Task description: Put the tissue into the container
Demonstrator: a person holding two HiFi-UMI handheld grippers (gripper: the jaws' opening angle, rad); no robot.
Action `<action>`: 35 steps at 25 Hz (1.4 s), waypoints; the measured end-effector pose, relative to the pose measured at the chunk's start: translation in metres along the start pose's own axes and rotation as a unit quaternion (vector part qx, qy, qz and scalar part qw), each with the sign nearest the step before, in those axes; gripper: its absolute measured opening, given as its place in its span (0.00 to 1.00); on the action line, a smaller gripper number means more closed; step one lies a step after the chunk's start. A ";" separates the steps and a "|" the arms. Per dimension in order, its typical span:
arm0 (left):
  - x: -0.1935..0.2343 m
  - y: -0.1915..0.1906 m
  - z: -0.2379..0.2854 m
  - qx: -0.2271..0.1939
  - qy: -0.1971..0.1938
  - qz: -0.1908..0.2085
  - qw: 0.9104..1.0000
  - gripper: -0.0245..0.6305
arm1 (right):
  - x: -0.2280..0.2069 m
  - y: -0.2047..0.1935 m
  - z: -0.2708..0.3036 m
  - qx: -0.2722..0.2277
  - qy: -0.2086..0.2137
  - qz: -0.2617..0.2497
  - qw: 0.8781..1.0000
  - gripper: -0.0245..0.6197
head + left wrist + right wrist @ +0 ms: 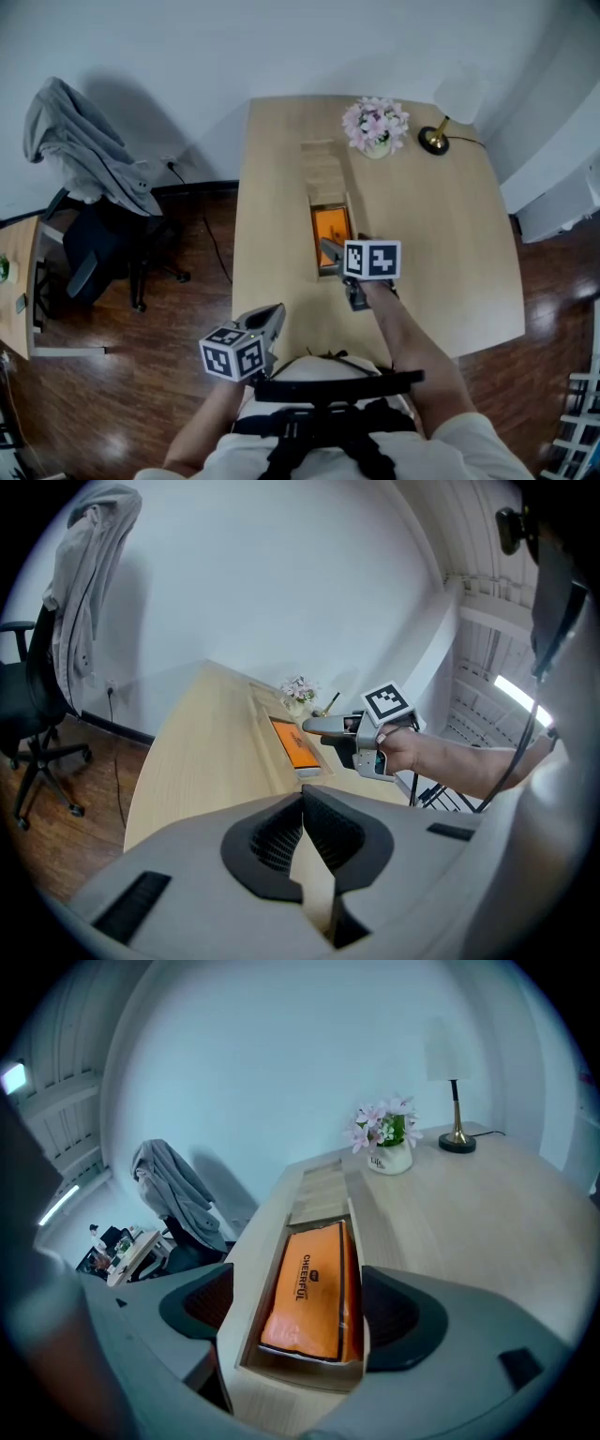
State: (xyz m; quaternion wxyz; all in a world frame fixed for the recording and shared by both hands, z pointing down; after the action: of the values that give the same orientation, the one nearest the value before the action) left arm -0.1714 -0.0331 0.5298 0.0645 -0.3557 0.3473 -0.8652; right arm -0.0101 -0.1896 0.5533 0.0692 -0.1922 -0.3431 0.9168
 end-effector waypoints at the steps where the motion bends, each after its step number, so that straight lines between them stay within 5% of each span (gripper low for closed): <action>1: -0.001 0.001 -0.001 -0.001 0.000 0.002 1.000 0.03 | 0.000 0.001 -0.004 -0.004 0.002 0.000 1.000 0.70; 9: -0.007 0.006 -0.006 -0.010 -0.002 0.002 1.000 0.03 | -0.004 -0.012 -0.047 -0.025 0.026 0.005 0.999 0.69; 16: -0.021 0.016 -0.007 -0.025 -0.013 0.008 1.000 0.03 | -0.003 -0.047 -0.086 -0.024 0.062 -0.001 0.998 0.59; 25: -0.047 0.016 -0.005 -0.017 -0.020 0.048 0.999 0.03 | -0.006 -0.079 -0.133 -0.028 0.094 0.009 0.995 0.27; 35: -0.093 0.011 0.024 0.002 -0.039 0.063 0.997 0.03 | -0.038 -0.071 -0.169 -0.053 0.083 0.021 0.995 0.15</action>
State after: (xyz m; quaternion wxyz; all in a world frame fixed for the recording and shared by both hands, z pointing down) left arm -0.0884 -0.0219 0.4819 0.1333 -0.3664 0.3645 -0.8456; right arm 0.0923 -0.0441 0.4954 0.0683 -0.2780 -0.3801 0.8795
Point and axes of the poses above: the fingertips, and each gripper's own axes: z forward along the fingers, x to its left, y out of its top, the point moved 2 cm from there along -z, backward along the fingers, and after that the axes turned 4 degrees about -z, right-handed, at the moved point
